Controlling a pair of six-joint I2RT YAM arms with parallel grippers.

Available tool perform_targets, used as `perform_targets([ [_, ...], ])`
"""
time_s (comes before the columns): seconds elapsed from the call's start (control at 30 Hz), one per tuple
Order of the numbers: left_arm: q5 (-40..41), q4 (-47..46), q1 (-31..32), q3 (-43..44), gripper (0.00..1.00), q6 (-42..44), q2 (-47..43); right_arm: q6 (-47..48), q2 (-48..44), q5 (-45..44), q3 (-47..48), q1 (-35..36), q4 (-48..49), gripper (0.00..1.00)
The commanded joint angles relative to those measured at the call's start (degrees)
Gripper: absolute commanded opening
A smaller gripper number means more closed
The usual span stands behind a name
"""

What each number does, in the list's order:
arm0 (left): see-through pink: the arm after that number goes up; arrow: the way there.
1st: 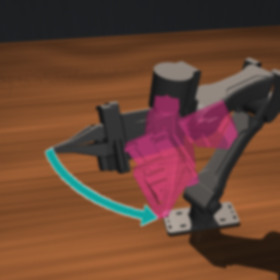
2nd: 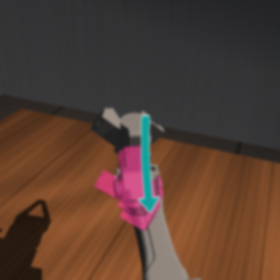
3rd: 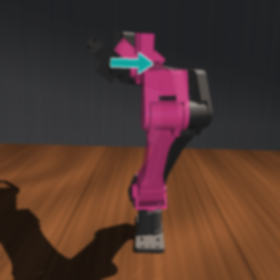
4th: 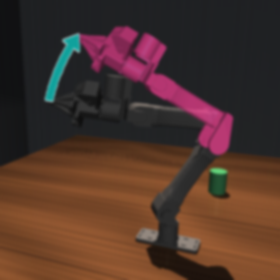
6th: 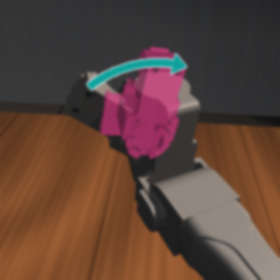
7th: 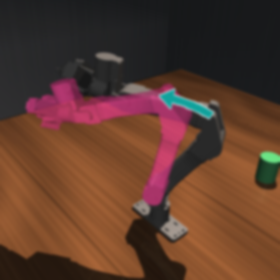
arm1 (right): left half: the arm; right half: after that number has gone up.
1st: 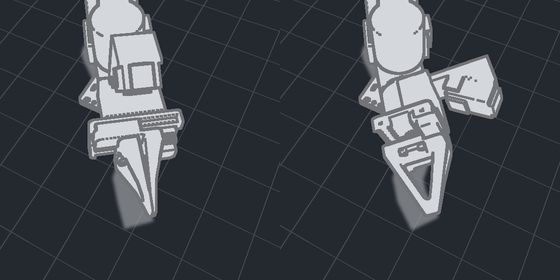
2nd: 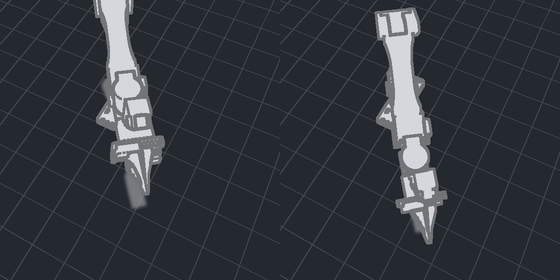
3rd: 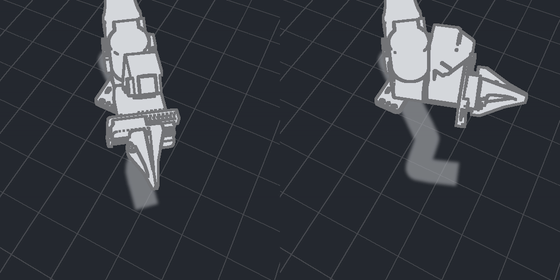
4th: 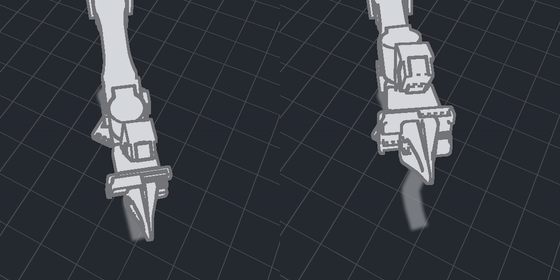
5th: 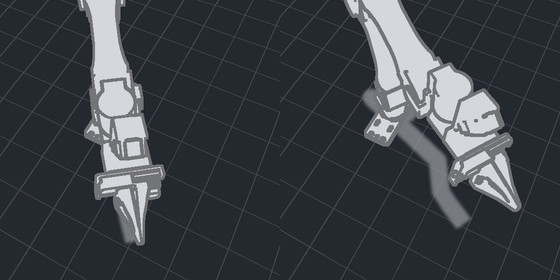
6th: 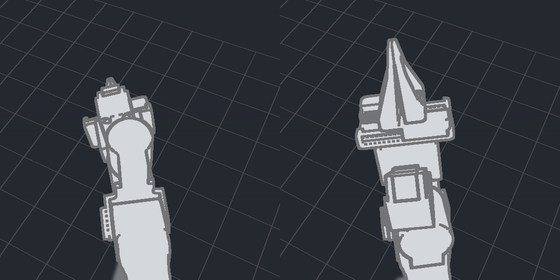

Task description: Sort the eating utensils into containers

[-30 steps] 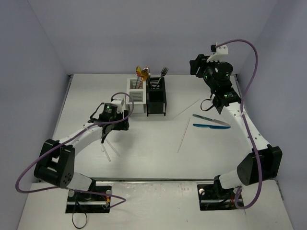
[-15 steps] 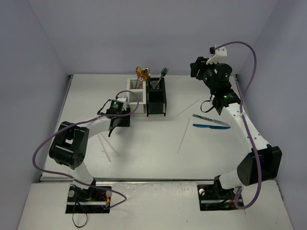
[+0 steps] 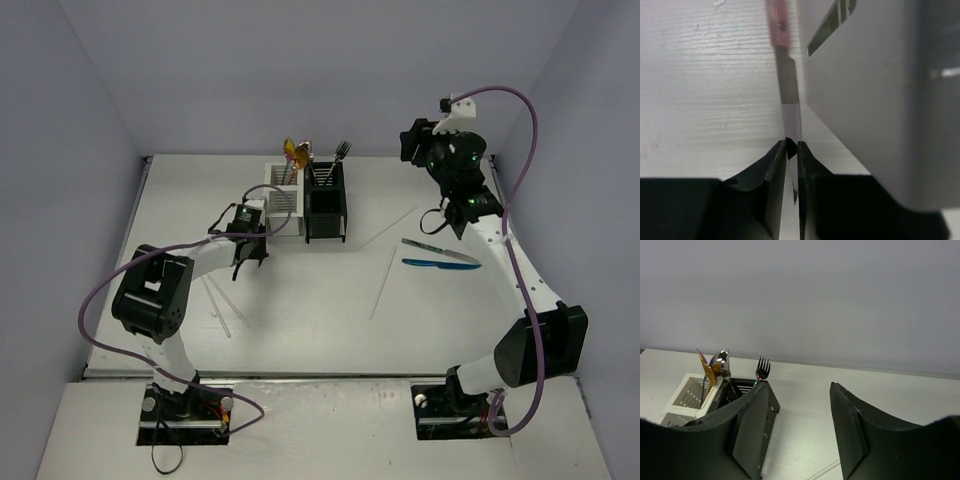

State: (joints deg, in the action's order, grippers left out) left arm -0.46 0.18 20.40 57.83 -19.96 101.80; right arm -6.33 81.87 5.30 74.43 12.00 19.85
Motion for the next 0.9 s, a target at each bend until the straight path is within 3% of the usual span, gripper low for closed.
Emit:
perform_targets([
  [0.0, 3.3, 0.3, -0.4, 2.7, 0.02, -0.1, -2.2, 0.0, -2.9, -0.5, -0.2, -0.6, 3.8, 0.49],
  [0.3, 5.9, 9.2, -4.6, -0.6, 0.00, 3.0, -15.2, -0.6, -6.5, 1.5, -2.5, -0.6, 3.3, 0.48],
  [0.57, 6.3, 18.7, -6.1, 0.0, 0.00, 18.2, -27.7, -1.1, -8.8, 3.3, -4.6, -0.6, 3.2, 0.46],
  [0.63, 4.6, 21.7, -7.4, 1.7, 0.00, 22.3, -30.1, -0.7, -9.4, 4.2, -5.1, -0.7, 3.2, 0.45],
  [0.73, -5.7, 26.7, -12.6, 4.6, 0.00, 23.4, -32.6, 0.5, -10.4, 6.8, -5.9, -0.6, 3.2, 0.43],
  [0.87, -11.2, 28.8, -13.9, 7.2, 0.00, 24.6, -36.1, 2.7, -11.1, 11.8, -6.6, -0.6, 3.3, 0.39],
])
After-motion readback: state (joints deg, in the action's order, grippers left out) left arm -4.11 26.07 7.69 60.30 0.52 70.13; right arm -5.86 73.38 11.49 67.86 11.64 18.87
